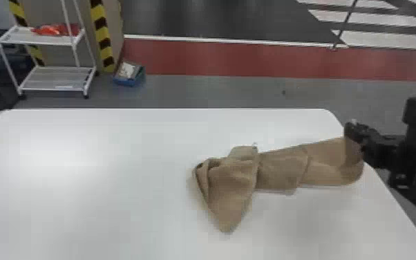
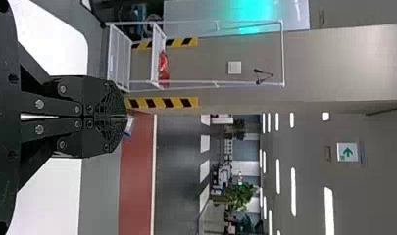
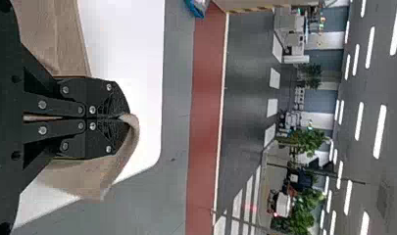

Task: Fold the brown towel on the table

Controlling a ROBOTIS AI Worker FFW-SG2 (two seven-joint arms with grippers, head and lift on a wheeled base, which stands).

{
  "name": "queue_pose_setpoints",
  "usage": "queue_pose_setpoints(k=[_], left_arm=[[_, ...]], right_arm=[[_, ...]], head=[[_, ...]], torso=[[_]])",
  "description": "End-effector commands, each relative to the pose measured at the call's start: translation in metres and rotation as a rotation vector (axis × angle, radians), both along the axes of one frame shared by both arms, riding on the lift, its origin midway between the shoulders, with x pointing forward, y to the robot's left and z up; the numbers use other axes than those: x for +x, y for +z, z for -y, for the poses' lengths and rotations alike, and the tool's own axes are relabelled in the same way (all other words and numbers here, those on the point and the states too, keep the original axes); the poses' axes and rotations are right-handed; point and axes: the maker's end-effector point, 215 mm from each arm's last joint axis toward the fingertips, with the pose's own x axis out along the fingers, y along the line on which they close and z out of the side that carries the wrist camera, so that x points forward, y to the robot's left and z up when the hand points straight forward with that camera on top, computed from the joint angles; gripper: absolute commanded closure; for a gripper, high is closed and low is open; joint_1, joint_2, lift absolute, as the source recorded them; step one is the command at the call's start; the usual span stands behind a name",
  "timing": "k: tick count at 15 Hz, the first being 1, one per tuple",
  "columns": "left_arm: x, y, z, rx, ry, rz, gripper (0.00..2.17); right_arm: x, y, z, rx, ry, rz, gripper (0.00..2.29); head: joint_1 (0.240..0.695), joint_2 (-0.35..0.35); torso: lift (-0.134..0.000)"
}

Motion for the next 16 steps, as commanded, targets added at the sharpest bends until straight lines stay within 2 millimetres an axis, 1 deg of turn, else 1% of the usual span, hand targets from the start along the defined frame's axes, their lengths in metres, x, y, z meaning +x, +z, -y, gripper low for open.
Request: queue_pose_setpoints(k=[1, 2, 3, 4, 5, 6, 7, 8, 9, 10, 11, 12, 13, 14, 16], left_arm=[[0.021, -0.018, 0.002, -0.013, -0.009, -0.040, 1.47], [0.023, -0.036, 0.007, -0.021, -0.028, -0.076, 1.47], [0.023, -0.051, 0.012, -0.030, -0.044, -0.099, 1.47], [0.024, -0.061, 0.020, -0.038, -0.065, -0.104, 1.47], [0.023, -0.067, 0.028, -0.043, -0.083, -0.105, 1.47], [0.022, -0.074, 0.044, -0.053, -0.120, -0.114, 1.47], [0.021, -0.078, 0.060, -0.064, -0.160, -0.113, 1.45], [0.019, -0.080, 0.081, -0.075, -0.205, -0.100, 1.33], [0.016, -0.084, 0.101, -0.084, -0.242, -0.097, 1.27], [0.010, -0.090, 0.121, -0.092, -0.275, -0.096, 1.22], [0.003, -0.096, 0.146, -0.105, -0.316, -0.096, 1.00], [-0.007, -0.100, 0.171, -0.114, -0.359, -0.087, 0.80], [-0.014, -0.105, 0.191, -0.117, -0.390, -0.085, 0.52], [-0.023, -0.116, 0.216, -0.124, -0.430, -0.109, 0.35], [-0.036, -0.136, 0.259, -0.108, -0.500, -0.140, 0.31]], right_arm=[[0.029, 0.003, -0.032, 0.051, 0.031, -0.014, 1.56], [0.031, -0.001, -0.036, 0.055, 0.030, -0.021, 1.56], [0.030, -0.007, -0.037, 0.058, 0.031, -0.030, 1.56], [0.027, -0.016, -0.036, 0.060, 0.028, -0.046, 1.56], [0.022, -0.025, -0.034, 0.059, 0.025, -0.057, 1.56], [0.016, -0.033, -0.033, 0.066, 0.024, -0.070, 1.56], [0.011, -0.039, -0.035, 0.073, 0.028, -0.076, 1.56], [0.006, -0.044, -0.030, 0.076, 0.024, -0.081, 1.57], [-0.002, -0.049, -0.022, 0.077, 0.009, -0.088, 1.56], [-0.010, -0.056, -0.015, 0.075, -0.003, -0.087, 1.56], [-0.022, -0.064, -0.004, 0.073, -0.020, -0.090, 1.56], [-0.030, -0.058, 0.007, 0.067, -0.029, -0.030, 1.56], [-0.035, -0.048, 0.016, 0.059, -0.033, 0.047, 1.57], [-0.044, -0.050, 0.023, 0.063, -0.030, 0.078, 1.56], [-0.057, -0.061, 0.034, 0.074, -0.040, 0.093, 1.56]], head=[[0.658, -0.061], [0.648, -0.045], [0.641, -0.031], [0.641, -0.025], [0.655, -0.024], [0.665, -0.029], [0.674, -0.034], [0.685, -0.044], [0.695, -0.072], [0.695, -0.089], [0.695, -0.113], [0.695, -0.134], [0.695, -0.158], [0.695, -0.218], [0.695, -0.279]], torso=[[-0.110], [-0.110], [-0.110], [-0.110], [-0.110], [-0.110], [-0.110], [-0.110], [-0.110], [-0.110], [-0.110], [-0.110], [-0.110], [-0.110], [-0.110]])
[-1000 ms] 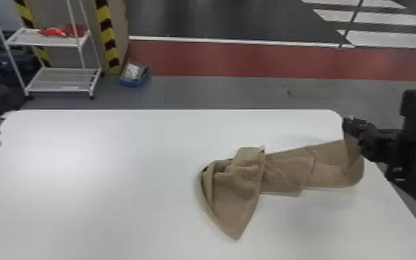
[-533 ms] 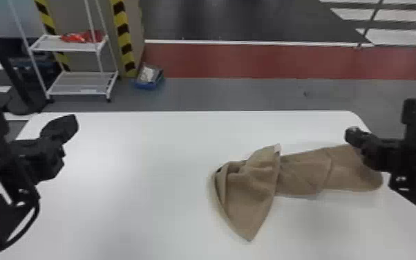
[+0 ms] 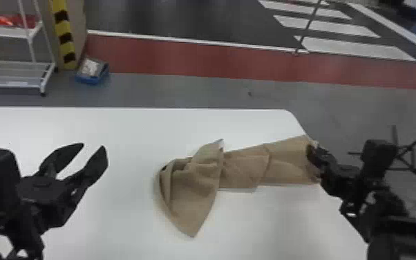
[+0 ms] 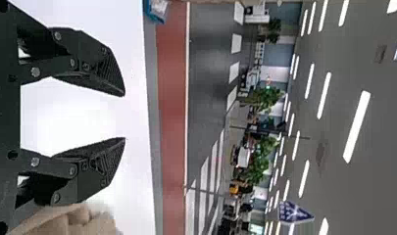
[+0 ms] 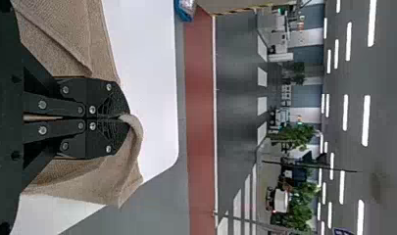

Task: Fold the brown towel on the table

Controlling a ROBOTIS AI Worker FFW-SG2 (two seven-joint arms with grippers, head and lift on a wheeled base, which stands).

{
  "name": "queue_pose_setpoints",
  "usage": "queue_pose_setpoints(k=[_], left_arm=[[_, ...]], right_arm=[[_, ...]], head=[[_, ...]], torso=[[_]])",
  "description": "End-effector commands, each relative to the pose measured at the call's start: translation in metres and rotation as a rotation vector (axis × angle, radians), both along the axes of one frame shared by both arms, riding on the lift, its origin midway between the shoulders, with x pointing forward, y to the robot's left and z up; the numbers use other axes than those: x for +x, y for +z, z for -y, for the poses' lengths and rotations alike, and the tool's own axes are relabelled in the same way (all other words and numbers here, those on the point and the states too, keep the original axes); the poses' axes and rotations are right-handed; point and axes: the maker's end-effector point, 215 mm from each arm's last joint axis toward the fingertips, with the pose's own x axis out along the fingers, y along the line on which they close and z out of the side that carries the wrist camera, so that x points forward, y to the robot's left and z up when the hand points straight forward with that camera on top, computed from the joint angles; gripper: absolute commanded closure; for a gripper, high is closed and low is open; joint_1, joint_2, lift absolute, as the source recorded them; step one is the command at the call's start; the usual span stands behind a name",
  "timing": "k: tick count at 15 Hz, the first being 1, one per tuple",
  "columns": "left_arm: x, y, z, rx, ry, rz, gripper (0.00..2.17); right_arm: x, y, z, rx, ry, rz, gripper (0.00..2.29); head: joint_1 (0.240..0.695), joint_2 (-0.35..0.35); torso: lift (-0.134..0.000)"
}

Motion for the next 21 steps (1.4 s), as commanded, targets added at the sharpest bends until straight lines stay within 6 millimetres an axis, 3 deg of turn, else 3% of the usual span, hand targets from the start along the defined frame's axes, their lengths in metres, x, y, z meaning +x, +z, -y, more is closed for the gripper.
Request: queue_pose_setpoints(k=[1, 2, 4, 8, 11, 13, 16, 21], left_arm=[[-0.015, -0.019, 0.052, 0.028, -0.085, -0.001, 0.31], [-0.020, -0.028, 0.069, 0.048, -0.117, -0.008, 0.31], [-0.019, -0.031, 0.099, 0.069, -0.162, 0.026, 0.31], [-0.015, -0.053, 0.136, 0.094, -0.234, 0.001, 0.31], [-0.035, -0.082, 0.166, 0.128, -0.299, -0.046, 0.31], [-0.048, -0.102, 0.174, 0.180, -0.327, -0.087, 0.31], [-0.056, -0.128, 0.165, 0.253, -0.334, -0.156, 0.32], [-0.067, -0.147, 0.165, 0.297, -0.344, -0.202, 0.34]], right_arm=[[-0.016, -0.016, 0.014, 0.004, -0.023, 0.003, 1.57], [-0.020, -0.022, 0.018, 0.008, -0.032, 0.001, 1.56], [-0.021, -0.029, 0.017, 0.016, -0.033, 0.001, 1.56], [-0.020, -0.035, 0.009, 0.030, -0.018, 0.006, 1.57], [-0.021, -0.038, 0.011, 0.032, -0.021, 0.005, 1.56], [-0.020, -0.038, 0.009, 0.032, -0.016, 0.008, 1.57], [-0.018, -0.034, 0.004, 0.047, -0.006, 0.017, 1.56], [-0.017, -0.032, -0.002, 0.054, 0.003, 0.022, 1.56]], head=[[0.695, -0.306], [0.695, -0.350], [0.695, -0.350], [0.695, -0.350], [0.695, -0.350], [0.695, -0.350], [0.695, -0.350], [0.695, -0.350]], torso=[[-0.110], [-0.110], [-0.110], [-0.110], [-0.110], [-0.110], [-0.110], [-0.110]])
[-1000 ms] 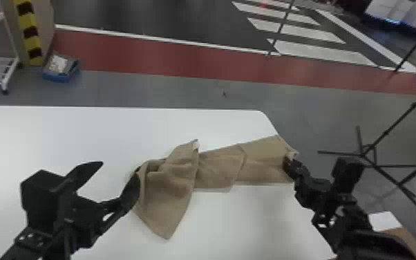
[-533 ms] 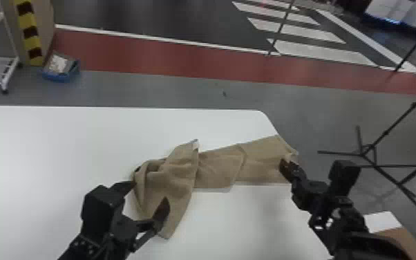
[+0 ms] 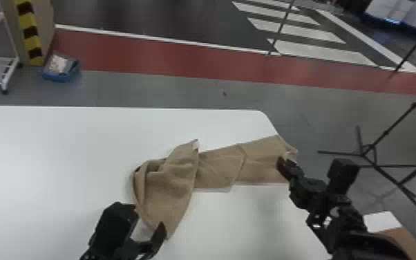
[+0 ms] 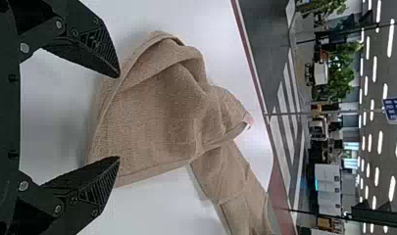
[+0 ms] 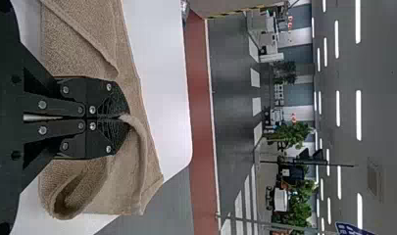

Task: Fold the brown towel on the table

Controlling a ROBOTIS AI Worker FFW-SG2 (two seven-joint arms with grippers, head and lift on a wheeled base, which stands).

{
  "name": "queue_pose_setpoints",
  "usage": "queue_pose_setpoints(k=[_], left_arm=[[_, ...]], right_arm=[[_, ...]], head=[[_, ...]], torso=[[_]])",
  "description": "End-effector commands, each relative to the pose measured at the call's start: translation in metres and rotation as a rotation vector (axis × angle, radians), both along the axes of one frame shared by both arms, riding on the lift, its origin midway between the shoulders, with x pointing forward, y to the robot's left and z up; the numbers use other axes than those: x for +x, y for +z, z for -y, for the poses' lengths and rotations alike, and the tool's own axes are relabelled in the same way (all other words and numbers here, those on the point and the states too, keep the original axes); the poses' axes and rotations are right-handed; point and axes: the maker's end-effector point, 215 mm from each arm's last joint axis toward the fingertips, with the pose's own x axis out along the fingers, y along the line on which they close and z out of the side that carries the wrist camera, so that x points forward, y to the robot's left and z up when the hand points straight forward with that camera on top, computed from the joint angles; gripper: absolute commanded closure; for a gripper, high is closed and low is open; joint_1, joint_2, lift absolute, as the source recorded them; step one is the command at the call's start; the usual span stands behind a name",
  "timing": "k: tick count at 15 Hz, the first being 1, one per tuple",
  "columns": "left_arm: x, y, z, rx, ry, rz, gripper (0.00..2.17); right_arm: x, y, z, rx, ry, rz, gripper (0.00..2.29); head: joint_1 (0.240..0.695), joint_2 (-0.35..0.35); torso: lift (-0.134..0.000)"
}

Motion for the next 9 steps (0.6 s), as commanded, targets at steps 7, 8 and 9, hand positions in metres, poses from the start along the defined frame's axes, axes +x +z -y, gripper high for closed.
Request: queue_pose_setpoints(k=[7, 8, 9], left_arm=[[-0.009, -0.017, -0.004, 0.043, -0.003, -0.056, 1.74], [-0.006, -0.014, -0.009, 0.046, 0.005, -0.054, 1.74], [-0.001, -0.010, -0.018, 0.048, 0.019, -0.047, 1.75]], right_arm=[[0.000, 0.005, 0.002, 0.014, 0.002, 0.011, 1.56], [0.000, 0.005, 0.003, 0.013, 0.000, 0.013, 1.56], [0.000, 0.006, 0.004, 0.017, -0.001, 0.016, 1.56]], head=[[0.695, -0.350], [0.695, -0.350], [0.695, -0.350]], torso=[[-0.110], [-0.110], [-0.110]])
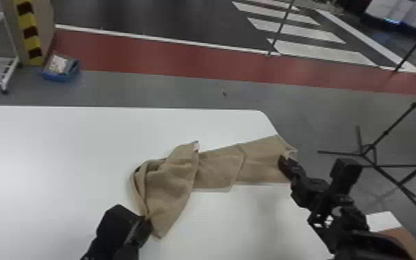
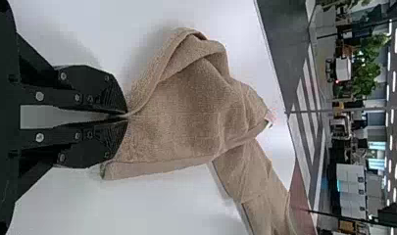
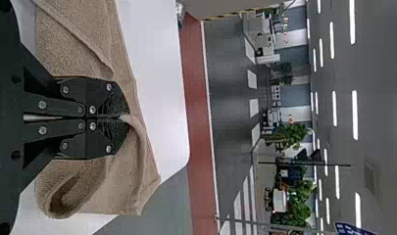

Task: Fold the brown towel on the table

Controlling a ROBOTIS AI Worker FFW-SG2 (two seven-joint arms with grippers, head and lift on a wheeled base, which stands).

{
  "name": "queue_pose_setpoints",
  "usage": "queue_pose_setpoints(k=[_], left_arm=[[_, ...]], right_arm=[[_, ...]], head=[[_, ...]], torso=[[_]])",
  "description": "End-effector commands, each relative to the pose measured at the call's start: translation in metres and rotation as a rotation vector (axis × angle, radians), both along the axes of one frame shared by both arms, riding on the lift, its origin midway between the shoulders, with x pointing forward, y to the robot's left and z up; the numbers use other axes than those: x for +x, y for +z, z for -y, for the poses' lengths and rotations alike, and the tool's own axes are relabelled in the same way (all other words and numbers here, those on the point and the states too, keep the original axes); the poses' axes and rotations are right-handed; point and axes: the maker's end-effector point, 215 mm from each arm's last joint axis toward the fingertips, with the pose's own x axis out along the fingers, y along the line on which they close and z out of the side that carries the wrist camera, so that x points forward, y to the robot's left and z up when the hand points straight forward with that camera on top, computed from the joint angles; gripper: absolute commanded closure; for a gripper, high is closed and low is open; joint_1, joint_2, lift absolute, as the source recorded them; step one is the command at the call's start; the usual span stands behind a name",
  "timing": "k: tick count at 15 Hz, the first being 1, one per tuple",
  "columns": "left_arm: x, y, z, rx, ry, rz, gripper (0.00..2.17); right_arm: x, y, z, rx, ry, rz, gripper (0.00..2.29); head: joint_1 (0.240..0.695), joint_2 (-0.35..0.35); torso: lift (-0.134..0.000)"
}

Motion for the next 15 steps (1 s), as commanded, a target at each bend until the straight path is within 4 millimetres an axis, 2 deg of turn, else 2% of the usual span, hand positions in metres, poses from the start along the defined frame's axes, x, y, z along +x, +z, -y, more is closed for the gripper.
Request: queue_pose_setpoints(k=[1, 3, 5, 8, 10, 15], left_arm=[[0.014, 0.010, -0.024, 0.012, 0.040, 0.015, 1.83], [0.031, 0.021, -0.056, 0.019, 0.095, 0.039, 1.83], [0.051, 0.035, -0.103, 0.031, 0.178, 0.074, 1.82], [0.072, 0.060, -0.172, 0.045, 0.289, 0.127, 1.76], [0.079, 0.068, -0.205, 0.057, 0.340, 0.143, 1.76], [0.087, 0.076, -0.272, 0.116, 0.446, 0.169, 1.76]], right_arm=[[0.000, 0.002, 0.003, 0.003, -0.004, 0.008, 1.56], [0.000, 0.003, 0.003, 0.018, -0.006, 0.015, 1.56], [0.000, 0.006, 0.001, 0.035, 0.004, 0.026, 1.56], [0.000, 0.006, -0.001, 0.038, 0.007, 0.026, 1.56], [0.001, 0.009, -0.002, 0.035, 0.008, 0.032, 1.56], [0.000, 0.013, -0.004, 0.034, 0.012, 0.038, 1.56]], head=[[0.695, -0.350], [0.695, -0.350], [0.695, -0.350], [0.695, -0.350], [0.695, -0.350], [0.695, -0.244]], torso=[[-0.110], [-0.110], [-0.110], [-0.110], [-0.110], [-0.110]])
